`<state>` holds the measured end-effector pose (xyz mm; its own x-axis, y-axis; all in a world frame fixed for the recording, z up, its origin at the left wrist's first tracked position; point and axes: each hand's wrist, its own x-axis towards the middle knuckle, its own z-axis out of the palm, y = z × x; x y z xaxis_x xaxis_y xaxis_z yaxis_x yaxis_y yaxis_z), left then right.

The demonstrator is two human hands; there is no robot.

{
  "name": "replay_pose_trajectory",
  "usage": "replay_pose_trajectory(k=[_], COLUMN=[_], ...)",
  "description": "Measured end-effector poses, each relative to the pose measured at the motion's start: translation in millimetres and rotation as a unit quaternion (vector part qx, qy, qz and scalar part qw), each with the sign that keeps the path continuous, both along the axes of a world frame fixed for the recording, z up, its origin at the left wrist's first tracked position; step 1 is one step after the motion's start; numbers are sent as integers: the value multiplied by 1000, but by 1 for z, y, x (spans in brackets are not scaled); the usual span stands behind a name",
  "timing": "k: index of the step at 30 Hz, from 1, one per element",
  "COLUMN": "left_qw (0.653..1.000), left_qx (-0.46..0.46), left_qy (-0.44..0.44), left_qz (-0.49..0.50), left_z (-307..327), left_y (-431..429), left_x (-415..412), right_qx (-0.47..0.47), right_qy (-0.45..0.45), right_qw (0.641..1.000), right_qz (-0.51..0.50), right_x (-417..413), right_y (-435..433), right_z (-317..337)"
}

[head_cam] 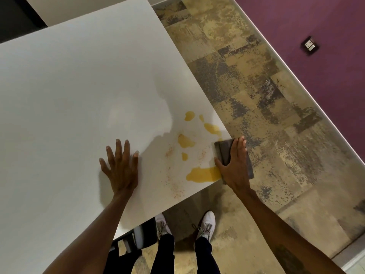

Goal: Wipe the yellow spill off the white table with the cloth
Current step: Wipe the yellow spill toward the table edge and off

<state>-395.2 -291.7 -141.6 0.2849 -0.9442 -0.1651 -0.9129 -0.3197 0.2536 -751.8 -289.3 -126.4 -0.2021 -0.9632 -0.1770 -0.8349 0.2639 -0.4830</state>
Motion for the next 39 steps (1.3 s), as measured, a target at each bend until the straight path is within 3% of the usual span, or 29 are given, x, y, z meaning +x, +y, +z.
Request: replay_pose_trajectory(k=[14, 29, 39], left_qw=[999, 998, 998], left_qx=[3, -34, -41], left_qy=[-41, -47, -50], left_qz=[-1, -17, -16], left_z=[-6, -11, -10], left_y=[-3, -2, -4], left_x=[1, 4, 4], right_qx=[-26, -78, -59], right_qy=[66, 72, -120], right_qw=[995, 992, 968], right_qz=[-66, 65, 213], right_x=[29, 67, 89], right_y=[-18, -140, -214], right_z=[-8, -10, 0])
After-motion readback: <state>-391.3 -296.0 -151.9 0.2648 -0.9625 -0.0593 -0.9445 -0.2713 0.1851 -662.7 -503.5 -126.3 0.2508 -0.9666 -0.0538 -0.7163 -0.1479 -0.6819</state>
